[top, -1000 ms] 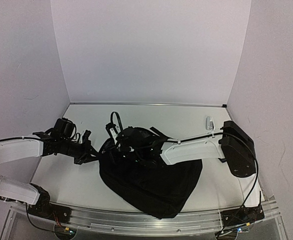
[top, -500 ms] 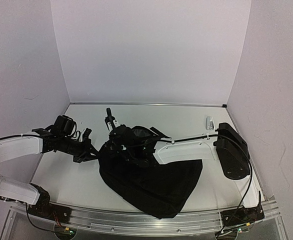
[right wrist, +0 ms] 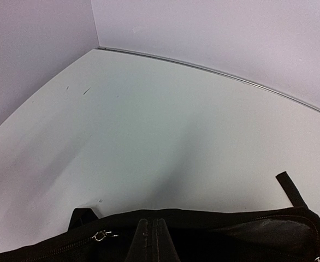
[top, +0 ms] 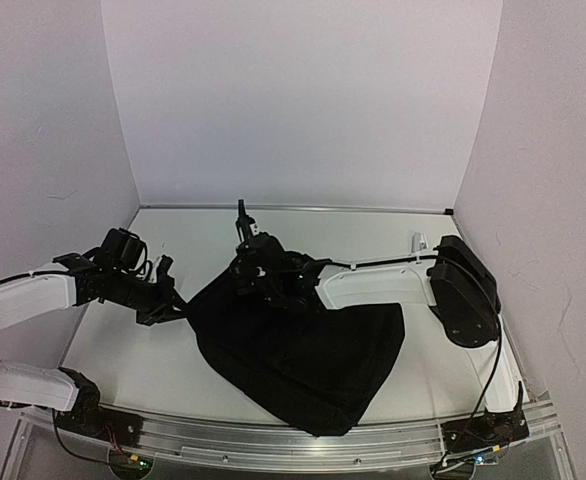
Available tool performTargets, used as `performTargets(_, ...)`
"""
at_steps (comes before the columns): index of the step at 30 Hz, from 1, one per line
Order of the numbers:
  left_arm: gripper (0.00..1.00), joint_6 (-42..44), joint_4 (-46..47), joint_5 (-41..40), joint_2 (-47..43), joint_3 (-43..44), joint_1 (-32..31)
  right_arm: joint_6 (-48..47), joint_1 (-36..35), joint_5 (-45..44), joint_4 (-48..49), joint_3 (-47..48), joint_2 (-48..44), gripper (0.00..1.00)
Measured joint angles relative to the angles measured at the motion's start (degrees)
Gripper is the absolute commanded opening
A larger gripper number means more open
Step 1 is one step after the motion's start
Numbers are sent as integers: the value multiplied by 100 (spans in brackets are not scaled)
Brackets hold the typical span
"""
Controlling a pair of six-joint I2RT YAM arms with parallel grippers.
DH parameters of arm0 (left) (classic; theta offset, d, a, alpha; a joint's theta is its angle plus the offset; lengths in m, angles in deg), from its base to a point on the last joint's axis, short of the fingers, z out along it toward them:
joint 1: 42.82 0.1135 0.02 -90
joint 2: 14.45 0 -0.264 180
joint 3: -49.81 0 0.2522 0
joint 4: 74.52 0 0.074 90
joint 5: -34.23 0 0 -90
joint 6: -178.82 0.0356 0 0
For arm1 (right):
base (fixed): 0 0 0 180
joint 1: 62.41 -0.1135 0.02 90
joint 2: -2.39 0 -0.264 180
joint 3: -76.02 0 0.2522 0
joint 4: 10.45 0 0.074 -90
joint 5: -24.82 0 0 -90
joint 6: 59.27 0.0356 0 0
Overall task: Pack the student bag
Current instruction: Zip the student bag at the center of the board.
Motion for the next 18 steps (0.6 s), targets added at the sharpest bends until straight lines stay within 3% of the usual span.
performTargets(9, 0, 23, -353, -202, -12, 119, -9, 332, 178, 170, -65, -496, -215, 0)
performTargets(14, 0, 136, -594, -263, 83, 262, -9, 565, 491, 708, -133, -695, -560, 0)
performTargets(16, 12, 200, -662, -272, 142, 353, -9, 641, 540, 994, -154, -737, -717, 0)
performTargets(18, 33, 315, -717, -311, 180, 472, -9, 705, 552, 1230, -161, -742, -836, 0)
